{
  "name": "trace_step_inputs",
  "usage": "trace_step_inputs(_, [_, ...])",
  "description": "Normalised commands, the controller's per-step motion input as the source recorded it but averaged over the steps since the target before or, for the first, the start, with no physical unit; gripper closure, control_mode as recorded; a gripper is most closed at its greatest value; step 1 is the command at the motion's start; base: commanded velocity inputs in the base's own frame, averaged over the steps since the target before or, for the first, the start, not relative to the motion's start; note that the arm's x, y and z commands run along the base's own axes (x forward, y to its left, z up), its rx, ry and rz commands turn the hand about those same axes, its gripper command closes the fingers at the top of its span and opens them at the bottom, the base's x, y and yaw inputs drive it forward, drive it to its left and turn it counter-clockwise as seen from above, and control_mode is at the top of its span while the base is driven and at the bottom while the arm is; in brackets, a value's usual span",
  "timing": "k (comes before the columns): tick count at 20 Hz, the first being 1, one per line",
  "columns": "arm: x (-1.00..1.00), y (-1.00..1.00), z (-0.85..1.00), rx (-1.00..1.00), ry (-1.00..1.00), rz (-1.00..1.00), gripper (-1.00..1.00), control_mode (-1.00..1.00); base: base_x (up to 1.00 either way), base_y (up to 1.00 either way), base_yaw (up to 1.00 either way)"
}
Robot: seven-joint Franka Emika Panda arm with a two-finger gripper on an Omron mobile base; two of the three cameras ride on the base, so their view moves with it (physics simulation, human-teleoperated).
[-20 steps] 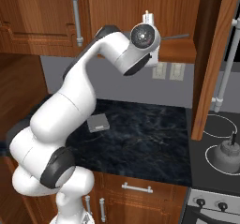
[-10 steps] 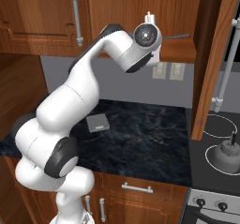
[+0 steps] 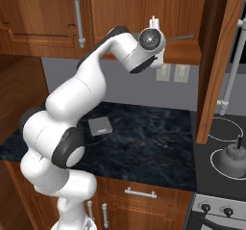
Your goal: Pick the pan from the cabinet and place it on the stove. Then turn on the stove burner for the pan.
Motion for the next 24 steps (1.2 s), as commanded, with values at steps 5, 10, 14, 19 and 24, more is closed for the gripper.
trace_step_inputs(5, [0.23,-0.20,0.00,0.00,-0.01,0.00,-1.00,-1.00,0.00,0.00,0.00])
trace_step_inputs(10, [0.22,-0.22,0.00,0.00,0.00,0.00,-1.00,-1.00,0.00,0.00,0.00])
trace_step_inputs(14, [0.24,-0.16,0.00,0.00,0.00,0.00,-1.00,-1.00,0.00,0.00,0.00])
trace_step_inputs(19, [0.28,-0.14,-0.03,0.00,0.00,0.00,-1.00,-1.00,0.00,0.00,0.00])
trace_step_inputs(24, [0.35,-0.16,-0.10,0.00,0.00,0.00,-1.00,-1.00,0.00,0.00,0.00])
